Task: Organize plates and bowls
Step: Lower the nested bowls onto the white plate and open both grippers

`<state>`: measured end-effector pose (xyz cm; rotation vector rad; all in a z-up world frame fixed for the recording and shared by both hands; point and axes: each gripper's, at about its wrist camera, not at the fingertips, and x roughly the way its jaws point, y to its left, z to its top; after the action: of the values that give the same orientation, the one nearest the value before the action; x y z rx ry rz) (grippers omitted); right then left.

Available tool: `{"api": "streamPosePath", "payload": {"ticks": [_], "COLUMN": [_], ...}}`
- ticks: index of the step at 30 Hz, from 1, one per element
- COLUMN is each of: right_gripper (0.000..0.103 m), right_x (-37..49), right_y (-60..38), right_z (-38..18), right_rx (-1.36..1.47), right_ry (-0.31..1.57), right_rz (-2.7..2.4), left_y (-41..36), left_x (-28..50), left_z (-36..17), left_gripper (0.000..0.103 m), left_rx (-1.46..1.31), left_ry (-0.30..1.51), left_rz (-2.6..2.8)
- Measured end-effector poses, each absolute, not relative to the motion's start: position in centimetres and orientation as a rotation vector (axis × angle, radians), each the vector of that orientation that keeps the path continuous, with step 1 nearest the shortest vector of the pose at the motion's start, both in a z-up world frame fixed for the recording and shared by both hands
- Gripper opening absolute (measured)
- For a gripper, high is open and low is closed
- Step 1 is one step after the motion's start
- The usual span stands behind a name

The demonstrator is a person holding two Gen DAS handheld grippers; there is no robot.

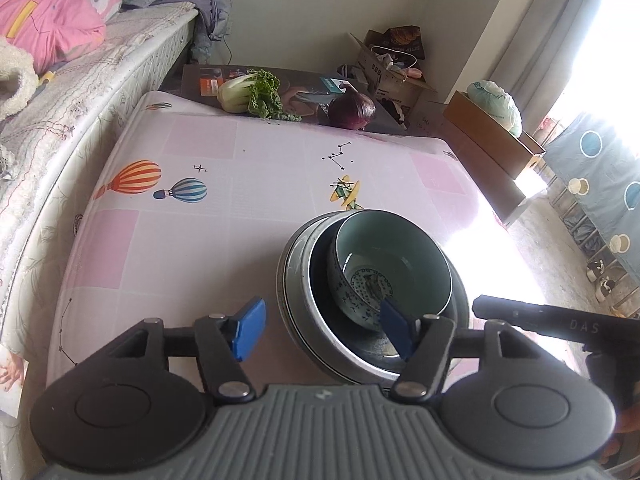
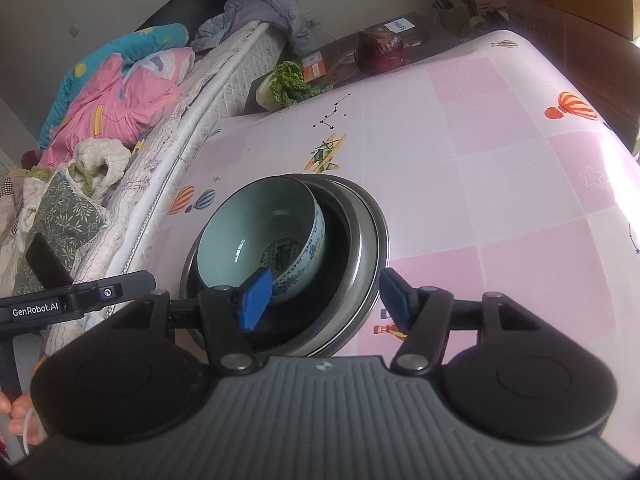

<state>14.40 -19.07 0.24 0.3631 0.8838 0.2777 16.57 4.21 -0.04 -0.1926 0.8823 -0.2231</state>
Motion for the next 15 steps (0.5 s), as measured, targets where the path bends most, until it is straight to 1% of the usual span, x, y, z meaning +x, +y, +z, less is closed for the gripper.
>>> {"api": "streamPosePath", "payload": {"ticks": [1, 2, 3, 4, 6, 8, 10, 12, 15], "right_gripper": [0.069, 0.071, 0.075, 0.080, 0.085, 0.089, 0.101, 0.102, 0.102], "right_x": [13.8, 13.0, 12.3, 11.5, 10.2, 9.0, 7.6, 6.6, 5.3], "right_y": [-19.1, -19.0, -19.0, -18.9, -18.5, -18.1, -17.7, -17.3, -16.6], "right_z": [0.7, 1.3, 1.9, 2.4, 3.4, 4.0, 4.5, 4.8, 4.8], "right_rx": [0.345, 0.317, 0.290, 0.261, 0.188, 0.115, 0.041, -0.010, -0.071], "right_ry": [0.864, 0.835, 0.809, 0.786, 0.745, 0.712, 0.671, 0.640, 0.615], "right_rz": [0.273, 0.267, 0.266, 0.264, 0.233, 0.194, 0.139, 0.101, 0.051], "left_y": [4.3, 4.4, 4.6, 4.7, 5.0, 5.2, 5.3, 5.4, 5.1], "left_x": [16.2, 15.8, 15.3, 14.9, 14.1, 13.4, 12.7, 12.1, 11.2], "left_z": [0.3, 0.6, 0.9, 1.3, 2.0, 2.7, 3.4, 3.9, 4.4], "left_gripper": [0.070, 0.074, 0.079, 0.082, 0.091, 0.093, 0.096, 0.101, 0.103], "left_rx": [-0.179, -0.166, -0.150, -0.136, -0.111, -0.093, -0.085, -0.086, -0.079], "left_ry": [0.867, 0.853, 0.836, 0.821, 0.793, 0.770, 0.744, 0.720, 0.698], "left_rz": [-0.214, -0.205, -0.192, -0.179, -0.151, -0.130, -0.123, -0.122, -0.126]}}
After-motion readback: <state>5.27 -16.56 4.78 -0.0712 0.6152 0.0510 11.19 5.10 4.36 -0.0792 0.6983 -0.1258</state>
